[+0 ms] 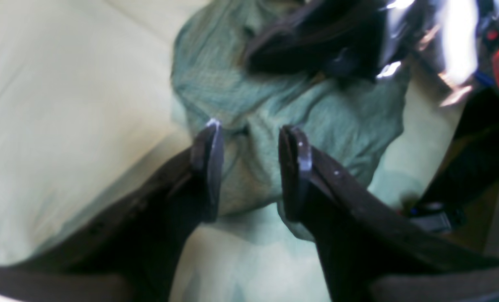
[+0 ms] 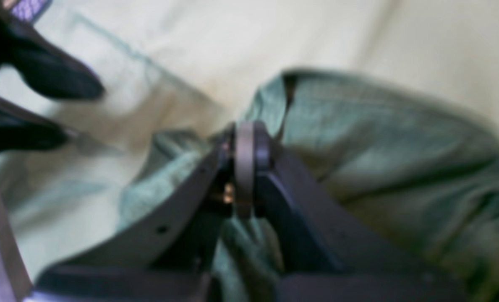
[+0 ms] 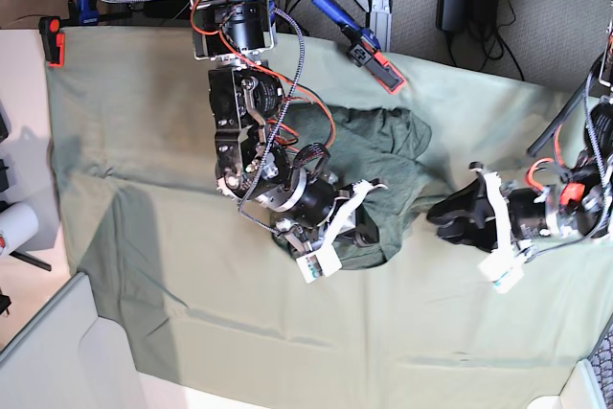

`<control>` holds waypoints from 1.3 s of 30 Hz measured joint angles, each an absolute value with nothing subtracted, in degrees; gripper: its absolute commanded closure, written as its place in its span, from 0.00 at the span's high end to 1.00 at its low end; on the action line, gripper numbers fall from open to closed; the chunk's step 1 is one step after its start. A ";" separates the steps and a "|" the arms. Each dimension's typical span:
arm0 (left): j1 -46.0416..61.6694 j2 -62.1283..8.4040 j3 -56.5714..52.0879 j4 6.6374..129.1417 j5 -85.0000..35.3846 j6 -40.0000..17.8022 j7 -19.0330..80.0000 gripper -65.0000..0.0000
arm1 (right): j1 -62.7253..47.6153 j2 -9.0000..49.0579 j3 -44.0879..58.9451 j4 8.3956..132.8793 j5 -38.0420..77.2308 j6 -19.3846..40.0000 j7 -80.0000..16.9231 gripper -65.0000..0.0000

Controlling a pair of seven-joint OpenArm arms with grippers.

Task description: Fold the T-shirt properly

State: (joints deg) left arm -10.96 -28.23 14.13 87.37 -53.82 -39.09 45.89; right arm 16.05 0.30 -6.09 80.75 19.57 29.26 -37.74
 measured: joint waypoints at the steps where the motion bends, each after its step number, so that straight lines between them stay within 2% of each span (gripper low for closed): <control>1: -10.09 -28.25 13.34 87.37 -53.69 -39.09 45.71 0.40 | 16.14 0.30 -5.32 82.04 19.62 29.26 -37.76 0.00; 5: -6.15 -28.08 12.71 87.37 -49.28 -39.09 42.76 0.40 | 16.34 0.30 -0.75 86.26 19.75 29.23 -39.48 0.00; 9: -2.52 -26.70 12.69 86.28 -40.71 -39.09 34.04 0.40 | 16.23 0.32 5.19 86.89 19.66 29.23 -40.93 0.00; 13: -2.42 -23.24 11.97 83.33 -37.08 -39.07 32.18 0.40 | 16.01 2.92 9.63 86.89 19.77 29.26 -42.26 0.00; 20: -2.66 -17.82 11.18 82.65 -35.55 -39.07 31.90 0.40 | 10.61 8.73 12.84 86.78 21.98 29.23 -42.26 0.00; 30: -0.54 -12.53 11.42 80.93 -35.83 -39.07 31.92 0.40 | 5.69 8.73 12.60 86.76 24.01 29.23 -42.41 0.00; 39: 2.04 -12.23 11.51 80.93 -39.64 -39.07 32.14 0.40 | 5.72 8.71 12.58 86.76 24.16 29.23 -42.24 0.00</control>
